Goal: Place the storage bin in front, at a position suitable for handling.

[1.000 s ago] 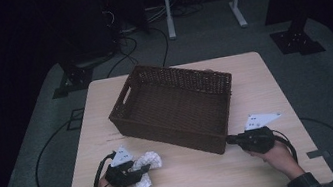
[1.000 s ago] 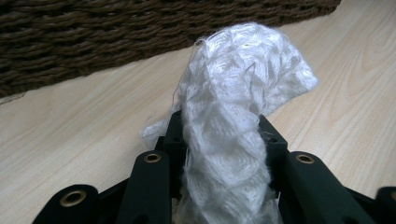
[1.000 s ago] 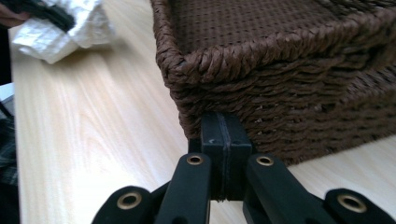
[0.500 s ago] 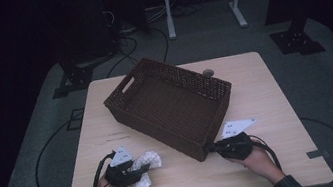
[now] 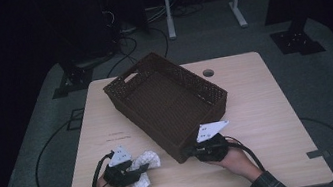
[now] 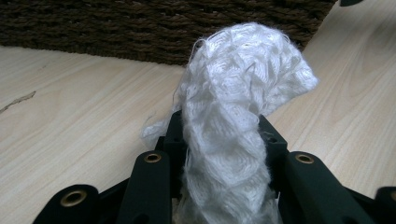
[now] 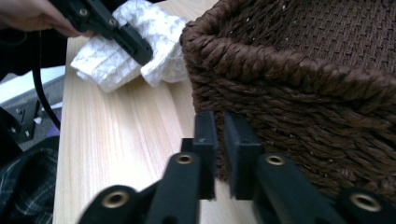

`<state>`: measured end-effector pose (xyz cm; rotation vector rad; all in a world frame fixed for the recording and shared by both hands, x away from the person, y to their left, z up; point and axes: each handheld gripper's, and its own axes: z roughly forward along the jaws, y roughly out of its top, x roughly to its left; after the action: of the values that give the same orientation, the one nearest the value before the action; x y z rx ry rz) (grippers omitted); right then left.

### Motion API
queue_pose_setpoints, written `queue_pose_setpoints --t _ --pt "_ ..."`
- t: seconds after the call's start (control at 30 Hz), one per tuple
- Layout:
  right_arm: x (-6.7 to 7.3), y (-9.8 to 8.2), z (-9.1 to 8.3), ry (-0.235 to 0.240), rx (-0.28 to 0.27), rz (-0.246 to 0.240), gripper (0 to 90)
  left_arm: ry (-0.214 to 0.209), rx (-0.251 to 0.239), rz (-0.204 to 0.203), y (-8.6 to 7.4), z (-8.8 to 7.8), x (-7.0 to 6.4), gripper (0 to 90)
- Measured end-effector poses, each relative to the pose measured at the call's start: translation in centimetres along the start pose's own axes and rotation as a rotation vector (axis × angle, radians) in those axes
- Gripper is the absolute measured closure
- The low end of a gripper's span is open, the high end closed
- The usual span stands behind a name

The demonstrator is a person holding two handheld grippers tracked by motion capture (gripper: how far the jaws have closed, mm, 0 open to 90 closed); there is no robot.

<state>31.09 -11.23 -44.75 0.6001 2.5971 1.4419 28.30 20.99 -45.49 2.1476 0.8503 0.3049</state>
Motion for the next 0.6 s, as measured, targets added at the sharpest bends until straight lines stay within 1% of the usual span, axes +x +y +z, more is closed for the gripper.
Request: queue_pose_setpoints --t 0.07,0.1,0.13,0.17,0.2,0.27,0.3,0.33,0.37,0.4,0.43,0.47,0.5,0.53,0.57,0.6 --pt "-0.1 -0.1 -0.2 0.003 0.003 0.006 76.3 0.002 -0.002 -0.003 -0.1 -0.1 0.0 64.8" --pt "-0.5 -0.2 -0.7 -0.019 0.008 0.015 75.9 0.002 -0.001 -0.003 -0.1 -0.1 0.1 64.8" --pt "-1.4 -0.6 -1.8 -0.048 -0.001 0.036 75.5 0.002 0.0 -0.003 -0.1 -0.1 0.1 64.8" --pt "-1.8 -0.7 -2.2 -0.059 -0.009 0.048 75.4 0.003 0.0 -0.003 -0.1 -0.2 0.1 64.8" --pt "-1.8 -0.7 -2.2 -0.059 -0.009 0.048 75.4 0.003 0.0 -0.003 -0.1 -0.2 0.1 64.9" --pt "-2.8 -0.8 -3.7 -0.089 -0.028 0.074 73.5 0.004 -0.001 -0.006 -0.1 -0.2 0.1 64.8" --pt "-3.2 -0.9 -4.3 -0.105 -0.036 0.078 72.2 0.005 -0.003 -0.009 -0.1 -0.1 0.1 64.8" --pt "-4.1 -0.8 -5.5 -0.129 -0.042 0.084 70.6 0.005 -0.004 -0.01 0.0 -0.1 0.1 64.8" --pt "-4.1 -0.8 -5.5 -0.129 -0.042 0.084 70.6 0.005 -0.004 -0.01 0.0 -0.1 0.1 64.8" --pt "-5.0 -0.7 -6.7 -0.161 -0.054 0.093 69.6 0.005 -0.004 -0.01 0.0 -0.1 0.1 64.8" --pt "-5.0 -0.7 -6.7 -0.161 -0.054 0.093 69.6 0.005 -0.004 -0.01 0.0 -0.1 0.1 64.9" --pt "-6.1 -0.5 -7.9 -0.204 -0.072 0.102 68.9 0.004 -0.004 -0.01 0.0 -0.1 0.0 64.8" --pt "-6.1 -0.5 -7.9 -0.204 -0.072 0.102 68.9 0.004 -0.004 -0.01 0.0 -0.1 0.0 64.8" --pt "-6.5 -0.3 -8.3 -0.215 -0.074 0.108 68.9 0.004 -0.004 -0.011 0.0 -0.1 0.0 64.8" --pt "-7.2 -0.1 -8.9 -0.243 -0.083 0.113 68.8 0.004 -0.004 -0.01 0.0 -0.1 0.1 64.9" --pt "-7.8 0.1 -9.4 -0.259 -0.09 0.122 68.8 0.003 -0.004 -0.011 -0.1 -0.1 0.1 64.9"
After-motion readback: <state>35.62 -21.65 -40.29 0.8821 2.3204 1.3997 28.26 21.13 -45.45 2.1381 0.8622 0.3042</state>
